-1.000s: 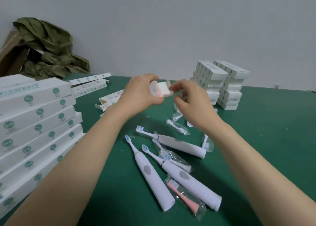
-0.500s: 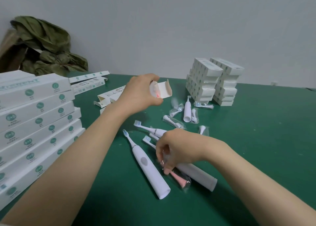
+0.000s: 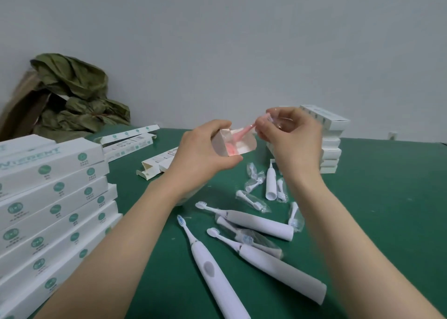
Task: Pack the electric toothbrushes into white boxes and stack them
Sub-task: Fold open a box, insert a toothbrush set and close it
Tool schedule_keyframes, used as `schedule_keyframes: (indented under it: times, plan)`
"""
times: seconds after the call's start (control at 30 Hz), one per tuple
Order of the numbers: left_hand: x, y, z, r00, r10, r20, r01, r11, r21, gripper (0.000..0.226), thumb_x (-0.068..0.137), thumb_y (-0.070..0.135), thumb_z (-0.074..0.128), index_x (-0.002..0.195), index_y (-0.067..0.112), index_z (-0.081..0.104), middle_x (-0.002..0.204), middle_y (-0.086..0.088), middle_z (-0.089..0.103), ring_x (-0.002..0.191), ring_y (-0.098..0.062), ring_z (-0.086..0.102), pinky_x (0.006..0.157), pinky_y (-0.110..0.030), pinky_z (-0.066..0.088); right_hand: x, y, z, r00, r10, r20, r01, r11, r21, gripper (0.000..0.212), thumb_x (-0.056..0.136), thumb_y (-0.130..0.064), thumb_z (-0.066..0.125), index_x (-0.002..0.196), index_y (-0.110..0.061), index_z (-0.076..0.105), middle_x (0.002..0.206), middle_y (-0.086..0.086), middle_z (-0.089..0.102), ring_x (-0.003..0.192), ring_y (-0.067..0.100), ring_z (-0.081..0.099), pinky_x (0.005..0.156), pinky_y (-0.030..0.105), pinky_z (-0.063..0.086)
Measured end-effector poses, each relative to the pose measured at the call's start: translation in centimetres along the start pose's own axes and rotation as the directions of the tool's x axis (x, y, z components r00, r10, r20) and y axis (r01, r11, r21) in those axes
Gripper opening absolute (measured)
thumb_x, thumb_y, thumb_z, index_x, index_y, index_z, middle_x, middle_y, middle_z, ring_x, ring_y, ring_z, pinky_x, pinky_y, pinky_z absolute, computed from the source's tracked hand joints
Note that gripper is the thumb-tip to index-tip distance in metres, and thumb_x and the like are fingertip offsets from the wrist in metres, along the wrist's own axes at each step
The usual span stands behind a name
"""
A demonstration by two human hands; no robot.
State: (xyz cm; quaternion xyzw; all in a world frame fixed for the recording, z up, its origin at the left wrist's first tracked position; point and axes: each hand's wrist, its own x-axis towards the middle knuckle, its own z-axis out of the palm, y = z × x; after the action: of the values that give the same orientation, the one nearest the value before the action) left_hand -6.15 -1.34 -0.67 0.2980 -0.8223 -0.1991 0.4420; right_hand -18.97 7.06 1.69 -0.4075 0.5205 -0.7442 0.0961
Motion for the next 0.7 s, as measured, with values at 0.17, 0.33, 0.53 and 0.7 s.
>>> schedule_keyframes:
  times: [0.17,0.33,0.53,0.7]
  plan:
    - [0.3,0.3,0.3,1.000,-0.002,-0.027,0.002,1.000,-0.024,0.061,0.065,0.029,0.081,0.122,0.026,0.061,0.103,0.021,0.060,0.097,0.001,0.055,0.081,-0.007,0.041,-0.7,0.7,1.0,0.985,-0.162,-0.054,0.157,0.984,-0.085,0.018,0.078,-0.012,0.074,0.077,-0.025,0.062,0.079,-0.005,0.069,0.077,0.013,0.069,0.078,0.037,0.056]
    - [0.2,0.3,0.4,0.999,0.025,-0.028,-0.025,1.000,-0.007,0.061,0.064,0.028,0.082,0.122,0.023,0.062,0.111,0.012,0.066,0.098,-0.008,0.060,0.085,-0.024,0.048,-1.1,0.9,1.6,0.955,-0.297,0.008,0.292,0.934,-0.206,0.015,0.079,-0.011,0.073,0.081,-0.018,0.061,0.072,-0.015,0.063,0.065,-0.003,0.061,0.067,0.013,0.048]
    - [0.1,0.7,0.6,0.998,0.028,-0.051,-0.033,0.994,-0.100,0.060,0.062,0.031,0.082,0.119,0.029,0.062,0.104,0.023,0.063,0.093,0.005,0.058,0.077,-0.006,0.043,-0.9,0.3,1.3,0.930,-0.367,-0.007,0.359,0.911,-0.202,0.016,0.080,-0.010,0.073,0.079,-0.019,0.059,0.071,-0.014,0.063,0.067,-0.002,0.062,0.068,0.016,0.050]
    - [0.0,0.6,0.8,0.999,0.032,-0.041,-0.035,0.996,-0.077,0.060,0.062,0.029,0.082,0.119,0.028,0.063,0.103,0.019,0.066,0.091,0.002,0.059,0.078,-0.015,0.048,-0.5,0.6,1.1,0.939,-0.324,0.116,0.344,0.894,-0.286,0.015,0.081,-0.011,0.070,0.077,-0.018,0.057,0.072,-0.009,0.064,0.068,0.003,0.062,0.066,0.018,0.050]
